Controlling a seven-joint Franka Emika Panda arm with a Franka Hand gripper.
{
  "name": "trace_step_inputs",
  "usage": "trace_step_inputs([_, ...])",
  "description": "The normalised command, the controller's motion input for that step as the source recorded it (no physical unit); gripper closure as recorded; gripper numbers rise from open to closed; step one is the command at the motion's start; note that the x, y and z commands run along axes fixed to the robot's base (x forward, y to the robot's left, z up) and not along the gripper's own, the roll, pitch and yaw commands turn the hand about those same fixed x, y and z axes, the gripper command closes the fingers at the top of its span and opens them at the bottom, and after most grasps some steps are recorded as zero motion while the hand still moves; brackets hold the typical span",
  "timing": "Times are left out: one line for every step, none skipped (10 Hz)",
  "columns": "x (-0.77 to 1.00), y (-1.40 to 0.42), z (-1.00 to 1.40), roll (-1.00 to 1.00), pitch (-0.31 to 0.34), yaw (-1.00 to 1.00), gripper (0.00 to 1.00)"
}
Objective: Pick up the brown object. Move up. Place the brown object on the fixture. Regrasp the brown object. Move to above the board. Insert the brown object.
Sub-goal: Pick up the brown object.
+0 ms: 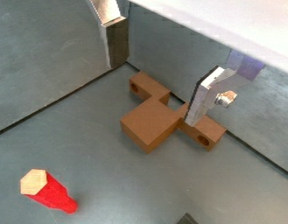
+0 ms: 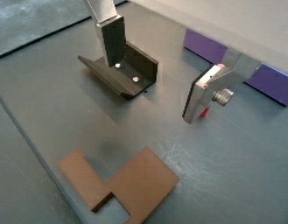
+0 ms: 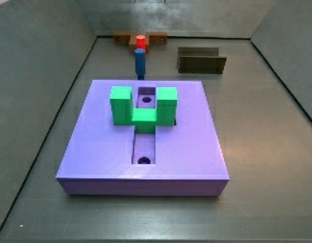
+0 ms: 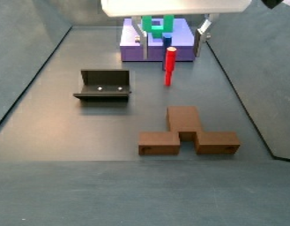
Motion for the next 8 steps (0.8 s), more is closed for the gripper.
trace_step_inputs([0.0, 0.0, -0.14, -0.07, -0.056, -0.02, 0.0])
trace_step_inputs([0.0, 0.0, -0.03, -0.02, -0.009, 0.0, 0.0])
trace_step_inputs([0.0, 0.0, 0.0, -0.01, 0.0, 0.0, 0.0])
trace_step_inputs([0.0, 0.0, -0.02, -0.01, 0.0, 0.0, 0.0])
trace_step_inputs([0.0, 0.0, -0.02, 0.0, 0.0, 0.0, 0.0])
trace_step_inputs([0.0, 0.0, -0.02, 0.0, 0.0, 0.0, 0.0])
trace_step_inputs([0.0, 0.0, -0.03, 0.0, 0.0, 0.0, 0.0])
trace_step_inputs([0.0, 0.0, -0.02, 0.0, 0.0, 0.0, 0.0])
